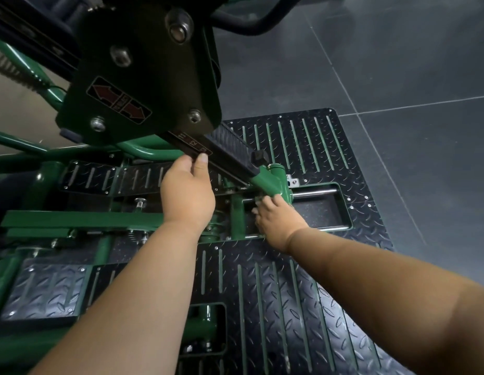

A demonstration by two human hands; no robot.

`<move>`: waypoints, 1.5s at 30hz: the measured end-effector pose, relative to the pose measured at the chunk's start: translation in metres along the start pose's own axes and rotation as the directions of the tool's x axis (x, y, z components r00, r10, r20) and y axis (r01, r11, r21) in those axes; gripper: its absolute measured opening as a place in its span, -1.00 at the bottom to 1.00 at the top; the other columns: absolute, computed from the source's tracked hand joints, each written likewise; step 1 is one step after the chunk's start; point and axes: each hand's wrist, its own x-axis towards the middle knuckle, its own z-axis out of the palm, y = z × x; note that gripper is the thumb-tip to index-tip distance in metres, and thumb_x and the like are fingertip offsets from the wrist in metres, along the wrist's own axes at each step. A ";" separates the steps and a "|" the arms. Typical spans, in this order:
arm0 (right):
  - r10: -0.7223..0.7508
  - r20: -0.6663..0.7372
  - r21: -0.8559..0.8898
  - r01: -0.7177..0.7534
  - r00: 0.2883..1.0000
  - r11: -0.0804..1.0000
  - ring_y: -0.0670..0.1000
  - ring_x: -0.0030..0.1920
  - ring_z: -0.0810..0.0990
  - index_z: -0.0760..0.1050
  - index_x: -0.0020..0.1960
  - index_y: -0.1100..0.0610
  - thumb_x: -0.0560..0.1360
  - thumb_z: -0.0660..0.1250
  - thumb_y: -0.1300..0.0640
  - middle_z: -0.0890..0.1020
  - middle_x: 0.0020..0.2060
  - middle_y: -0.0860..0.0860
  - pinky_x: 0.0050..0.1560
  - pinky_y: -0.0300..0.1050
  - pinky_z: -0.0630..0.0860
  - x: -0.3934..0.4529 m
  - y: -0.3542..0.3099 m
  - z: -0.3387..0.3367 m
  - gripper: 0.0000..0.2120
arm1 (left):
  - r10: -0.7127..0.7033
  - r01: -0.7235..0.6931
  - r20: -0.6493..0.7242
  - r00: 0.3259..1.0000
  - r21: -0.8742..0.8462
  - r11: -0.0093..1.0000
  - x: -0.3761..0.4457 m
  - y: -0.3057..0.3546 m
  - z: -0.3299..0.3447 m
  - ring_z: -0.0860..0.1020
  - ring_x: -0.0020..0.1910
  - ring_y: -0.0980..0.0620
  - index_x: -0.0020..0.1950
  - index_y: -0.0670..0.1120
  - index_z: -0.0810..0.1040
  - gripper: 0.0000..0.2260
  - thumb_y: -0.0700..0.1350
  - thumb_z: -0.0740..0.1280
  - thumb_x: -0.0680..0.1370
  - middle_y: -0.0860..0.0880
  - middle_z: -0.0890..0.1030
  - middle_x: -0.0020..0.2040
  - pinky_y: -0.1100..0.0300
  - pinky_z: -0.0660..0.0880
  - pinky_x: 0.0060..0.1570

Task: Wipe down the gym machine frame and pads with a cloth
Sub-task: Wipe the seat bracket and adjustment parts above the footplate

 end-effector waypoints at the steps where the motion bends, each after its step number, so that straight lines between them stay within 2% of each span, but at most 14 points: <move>1: -0.007 0.006 0.000 0.007 1.000 1.000 0.25 0.51 0.24 0.17 0.67 0.15 0.70 -0.03 -0.06 0.25 0.62 0.18 0.40 0.21 0.22 -0.008 -0.005 0.004 -0.41 | -0.001 0.001 0.005 1.000 -0.002 1.000 0.000 0.000 -0.001 0.30 -0.38 0.03 -0.26 -0.03 0.30 -0.59 0.10 0.21 0.74 0.05 0.34 -0.36 0.09 0.26 -0.33; 7: 0.223 -0.289 0.529 -0.040 0.931 0.848 0.26 0.16 0.58 0.56 0.32 0.03 0.49 0.34 0.05 0.58 0.31 0.13 0.10 0.19 0.53 -0.049 -0.002 0.025 -0.60 | -0.027 0.026 -0.009 1.000 -0.013 1.000 -0.002 0.002 0.003 0.33 -0.41 0.09 -0.27 -0.02 0.29 -0.58 0.11 0.21 0.74 0.05 0.35 -0.35 0.09 0.26 -0.31; 11: 0.699 0.230 0.967 -0.238 0.677 -0.088 0.13 0.10 0.58 0.47 0.42 -0.03 0.58 0.23 0.16 0.52 0.32 0.08 0.23 0.10 0.55 -0.054 0.018 0.020 -0.58 | -0.055 0.057 -0.039 0.998 0.044 0.997 0.000 0.002 0.011 0.35 -0.33 -0.02 -0.26 -0.04 0.31 -0.57 0.13 0.13 0.75 -0.01 0.40 -0.30 0.07 0.27 -0.28; 17: 0.246 0.709 0.504 -0.231 0.661 -0.832 0.24 0.13 0.65 0.59 0.07 0.19 0.59 0.14 -0.02 0.69 0.11 0.19 0.25 0.13 0.57 -0.007 0.035 0.028 -0.65 | -0.071 0.073 -0.053 0.996 0.023 0.997 0.003 -0.006 0.017 0.41 -0.31 -0.05 -0.21 -0.04 0.37 -0.58 0.16 0.11 0.75 -0.01 0.43 -0.29 0.05 0.36 -0.21; 19: 0.231 0.739 0.458 -0.220 0.633 -0.861 0.16 0.06 0.63 0.59 0.13 0.21 0.68 0.14 0.02 0.67 0.07 0.13 0.05 -0.02 0.52 -0.013 0.031 0.025 -0.67 | -0.074 0.075 -0.053 0.996 0.013 0.997 0.002 -0.006 0.018 0.41 -0.32 -0.03 -0.20 -0.06 0.38 -0.58 0.15 0.12 0.75 -0.01 0.43 -0.30 0.06 0.35 -0.23; 24: 0.377 0.686 0.562 -0.124 0.622 -0.818 0.10 0.46 0.43 0.26 0.64 0.05 0.77 0.04 0.05 0.46 0.48 0.04 0.53 -0.04 0.27 -0.029 -0.005 0.011 -0.55 | -0.076 0.078 -0.057 0.995 0.022 0.997 0.001 -0.003 0.017 0.39 -0.34 0.00 -0.21 -0.06 0.37 -0.58 0.14 0.11 0.76 -0.01 0.42 -0.31 0.07 0.30 -0.28; 29: 0.361 0.761 0.450 -0.038 0.539 -0.892 0.07 0.08 0.67 0.39 0.47 -0.09 0.70 0.15 0.11 0.68 0.16 0.07 0.26 0.19 0.58 -0.038 -0.043 -0.010 -0.64 | -0.075 0.075 -0.064 0.995 0.006 0.997 -0.002 0.001 0.019 0.36 -0.35 0.02 -0.25 0.00 0.32 -0.59 0.11 0.12 0.76 0.02 0.38 -0.33 0.07 0.26 -0.29; 33: 0.011 0.747 -0.060 0.083 0.665 -0.995 0.19 0.11 0.67 0.49 0.13 0.32 0.71 0.07 0.16 0.50 0.30 0.46 0.44 0.19 0.37 -0.029 -0.030 -0.017 -0.72 | -0.084 0.083 -0.059 0.995 -0.011 0.996 -0.002 0.001 0.017 0.36 -0.36 0.02 -0.26 0.02 0.32 -0.59 0.12 0.13 0.76 0.03 0.38 -0.34 0.08 0.30 -0.24; 34: -0.032 0.739 -0.127 0.093 0.673 -0.987 0.16 -0.05 0.64 0.52 0.16 0.32 0.72 0.08 0.07 0.60 -0.13 0.29 0.47 0.18 0.33 -0.027 -0.022 -0.016 -0.64 | -0.090 0.089 -0.054 0.994 -0.014 0.996 -0.002 0.001 0.017 0.36 -0.35 0.01 -0.25 0.02 0.33 -0.60 0.13 0.13 0.75 0.03 0.38 -0.33 0.08 0.32 -0.23; 35: -0.101 0.721 -0.224 0.093 0.686 -0.970 0.15 -0.20 0.59 0.55 0.22 0.31 0.72 0.09 -0.06 0.03 -0.33 -0.05 0.52 0.18 0.28 -0.024 -0.015 -0.015 -0.53 | -0.096 0.095 -0.052 0.994 -0.020 0.995 -0.002 0.000 0.017 0.37 -0.35 0.01 -0.25 0.03 0.34 -0.60 0.14 0.13 0.75 0.03 0.39 -0.33 0.08 0.33 -0.22; 36: -0.120 0.721 -0.255 0.100 0.682 -0.962 0.19 -0.17 0.64 0.57 0.26 0.30 0.71 0.10 -0.16 0.61 -0.20 0.27 0.57 0.19 0.24 -0.017 -0.010 -0.009 -0.45 | -0.101 0.100 -0.050 0.994 -0.032 0.995 -0.001 0.000 0.017 0.37 -0.35 0.01 -0.25 0.03 0.34 -0.60 0.14 0.13 0.75 0.03 0.38 -0.34 0.08 0.33 -0.22; 37: -0.109 0.744 -0.234 0.104 0.659 -0.967 0.28 0.02 0.70 0.55 0.32 0.28 0.70 0.10 -0.19 0.57 0.33 0.36 0.57 0.22 0.27 -0.014 -0.008 -0.007 -0.43 | -0.103 0.101 -0.049 0.993 -0.043 0.994 -0.001 0.000 0.017 0.36 -0.35 0.01 -0.25 0.03 0.34 -0.60 0.14 0.14 0.75 0.04 0.38 -0.34 0.08 0.33 -0.22; 42: 0.217 0.775 0.293 -0.033 0.594 -0.956 0.10 0.10 0.59 0.52 0.05 -0.10 0.62 0.14 0.09 0.58 0.14 0.03 0.29 0.05 0.57 0.001 0.018 0.007 -0.80 | -0.103 0.102 -0.058 0.993 -0.024 0.994 -0.001 0.000 0.016 0.39 -0.35 -0.02 -0.23 -0.01 0.37 -0.59 0.15 0.13 0.75 0.01 0.42 -0.34 0.06 0.37 -0.22; 45: 0.232 0.738 0.348 -0.062 0.634 -0.936 0.14 0.00 0.61 0.54 0.06 0.17 0.72 0.17 0.10 0.64 -0.06 0.13 0.24 0.10 0.58 -0.001 0.050 -0.001 -0.79 | -0.083 0.085 -0.061 0.995 0.025 0.996 0.000 0.001 0.016 0.47 -0.29 -0.06 -0.17 -0.08 0.43 -0.58 0.15 0.11 0.75 -0.06 0.50 -0.28 0.04 0.43 -0.19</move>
